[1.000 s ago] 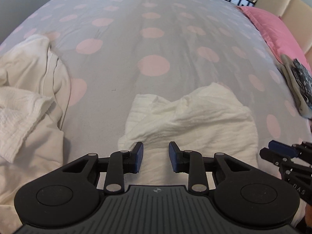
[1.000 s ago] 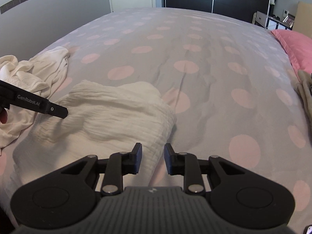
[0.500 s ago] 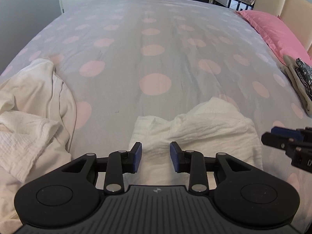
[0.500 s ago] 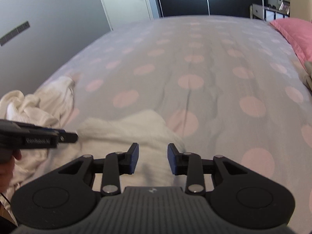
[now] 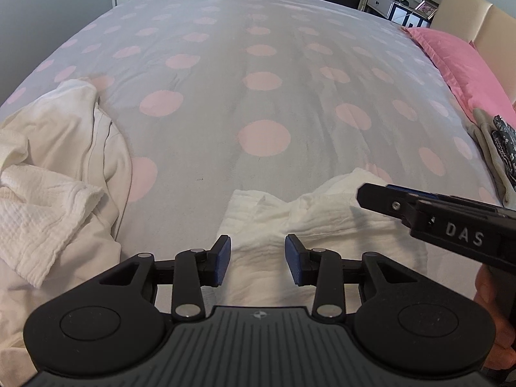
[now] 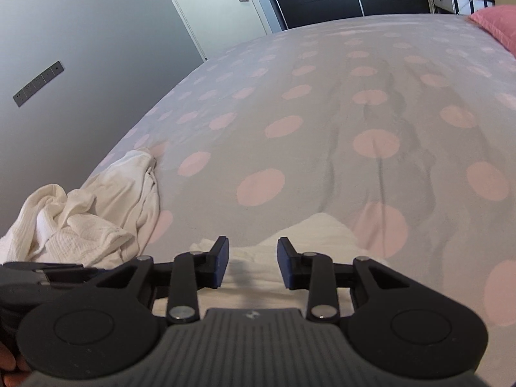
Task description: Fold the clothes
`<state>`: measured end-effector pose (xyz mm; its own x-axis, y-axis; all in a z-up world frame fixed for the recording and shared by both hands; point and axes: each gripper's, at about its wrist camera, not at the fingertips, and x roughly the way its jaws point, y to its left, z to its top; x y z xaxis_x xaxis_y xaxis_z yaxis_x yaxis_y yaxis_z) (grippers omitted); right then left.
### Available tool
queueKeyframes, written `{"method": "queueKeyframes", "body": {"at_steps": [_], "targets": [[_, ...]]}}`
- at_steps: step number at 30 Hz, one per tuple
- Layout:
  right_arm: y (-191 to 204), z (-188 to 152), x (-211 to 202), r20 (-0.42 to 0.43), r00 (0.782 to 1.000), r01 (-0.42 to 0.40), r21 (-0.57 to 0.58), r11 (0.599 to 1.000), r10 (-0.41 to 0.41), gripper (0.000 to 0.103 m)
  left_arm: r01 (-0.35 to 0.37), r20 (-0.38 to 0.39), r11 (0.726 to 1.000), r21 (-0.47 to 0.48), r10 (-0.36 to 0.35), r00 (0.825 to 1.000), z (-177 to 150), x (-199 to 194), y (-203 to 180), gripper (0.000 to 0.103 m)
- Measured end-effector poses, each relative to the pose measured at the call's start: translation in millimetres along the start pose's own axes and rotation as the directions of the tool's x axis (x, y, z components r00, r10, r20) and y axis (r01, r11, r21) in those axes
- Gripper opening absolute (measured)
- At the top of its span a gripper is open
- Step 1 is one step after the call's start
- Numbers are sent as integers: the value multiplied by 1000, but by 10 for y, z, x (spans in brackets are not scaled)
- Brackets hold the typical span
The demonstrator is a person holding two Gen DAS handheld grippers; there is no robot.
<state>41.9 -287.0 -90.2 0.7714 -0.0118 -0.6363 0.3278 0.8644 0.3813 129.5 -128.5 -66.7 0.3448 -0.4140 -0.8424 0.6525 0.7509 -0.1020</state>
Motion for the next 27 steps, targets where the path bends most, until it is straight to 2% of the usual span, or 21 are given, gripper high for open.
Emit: {"method": "queueKeyframes", "body": {"at_steps": [4,5,6,8,9,15,20,24,27], "targets": [[104,-11,109,1,1000,26,-48,999,-26,35,-3,-2,1000,-2,3,1000,9,6,5,35],[117,-16,138,-3,999,34,-58,998,-34,31,-4,-3,1000,-2,4,1000,12,8,7,35],[101,-21,158,-15,999,32,-53,998,-33,17,-5,-3,1000,-3,5,1000,14,9,8,35],[62,-25,184,-32,999,25,-39,999,-26,2,-6,-4,1000,-2,6,1000,12,15,7,35],[49,-24,164,-23,999,23,-36,999,-24,0,-7,-5,1000,0,7,1000,13,18,5,35],[31,-26,-84,27,1000,-13,-59,998,14,0,-21,5,1000,-2,21,1000,29,-25,2,35],[35,-115,-484,37,992,-113,-97,989,117,0,-32,23,1000,-1,32,999,24,-133,9,35],[63,-251,-841,-3,971,-235,-145,961,237,0,-45,32,999,15,44,999,-21,-221,-4,35],[99,-370,-1090,-52,943,-332,-181,926,328,0,-62,38,998,14,62,997,-59,-315,3,35]]}}
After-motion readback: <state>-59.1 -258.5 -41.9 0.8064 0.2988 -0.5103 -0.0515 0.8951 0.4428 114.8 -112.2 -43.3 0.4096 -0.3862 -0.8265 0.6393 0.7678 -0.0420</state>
